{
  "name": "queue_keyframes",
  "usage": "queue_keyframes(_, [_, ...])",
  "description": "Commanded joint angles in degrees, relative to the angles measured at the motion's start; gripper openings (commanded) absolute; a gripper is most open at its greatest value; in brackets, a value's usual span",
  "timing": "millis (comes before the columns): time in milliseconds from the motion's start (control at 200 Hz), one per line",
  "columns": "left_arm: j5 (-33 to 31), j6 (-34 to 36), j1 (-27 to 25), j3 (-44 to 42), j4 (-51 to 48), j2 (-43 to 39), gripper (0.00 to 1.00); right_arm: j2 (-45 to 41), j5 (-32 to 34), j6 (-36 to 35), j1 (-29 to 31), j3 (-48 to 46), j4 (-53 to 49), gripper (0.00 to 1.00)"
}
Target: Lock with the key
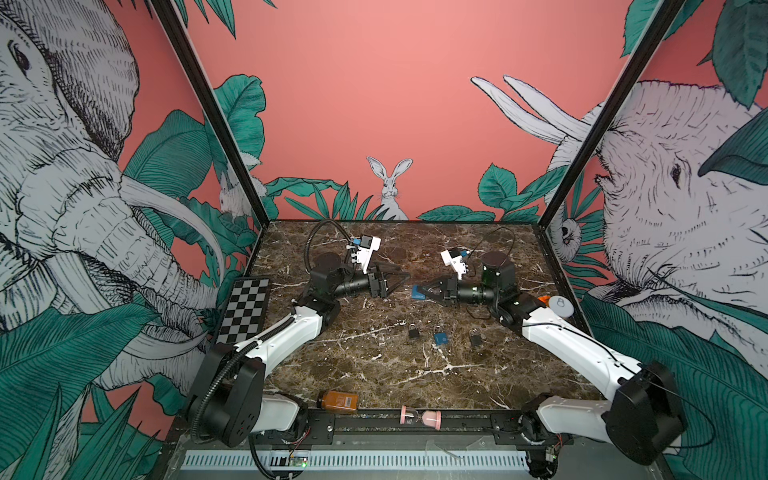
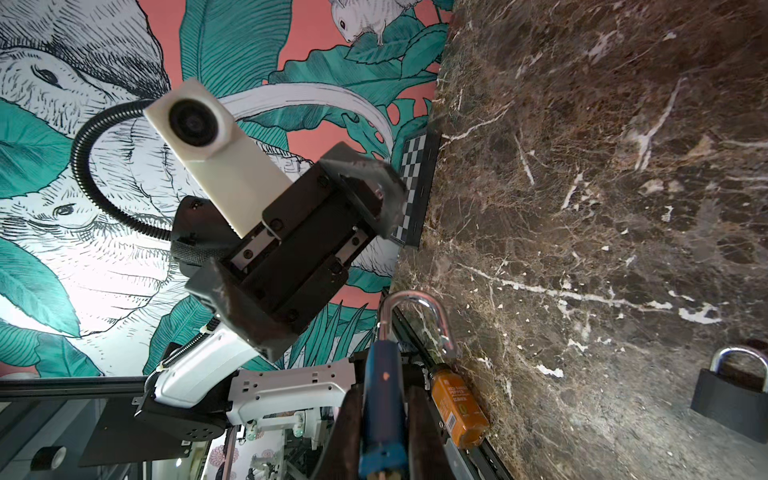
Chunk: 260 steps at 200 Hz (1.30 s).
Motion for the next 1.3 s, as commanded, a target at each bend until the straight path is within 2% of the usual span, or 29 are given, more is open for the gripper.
queue_keyframes(0, [5.0, -2.2, -0.6, 1.7, 3.9, -1.4, 0.78, -0.4, -1.3, 2.9, 0.0, 0.2, 7.9, 0.00])
queue_keyframes(280, [4.7, -0.9, -1.2, -0.7, 1.4, -3.1, 0.74, 0.3, -0.3, 3.3, 0.0, 1.8, 10.3, 0.00])
queue_keyframes(570, [4.8, -0.9, -1.2, -1.4, 0.4, -3.8, 0.63, 0.1, 0.8, 3.5, -0.2, 2.3, 11.9, 0.00])
queue_keyframes(1075, [3.1, -0.1, -1.2, -1.6, -0.6, -1.6, 0.63, -0.1, -1.7, 4.5, -0.2, 3.3, 13.2, 0.00])
queue_keyframes(1185, [1.6, 0.5, -1.2, -1.4, -1.3, -1.4, 0.67, -0.2, -2.4, 4.7, -0.2, 3.1, 13.0, 0.00])
queue_keyframes(1295, [1.4, -0.2, -1.2, -1.2, -0.1, -0.8, 0.66, -0.2, -1.9, 4.4, -0.2, 2.6, 12.6, 0.00])
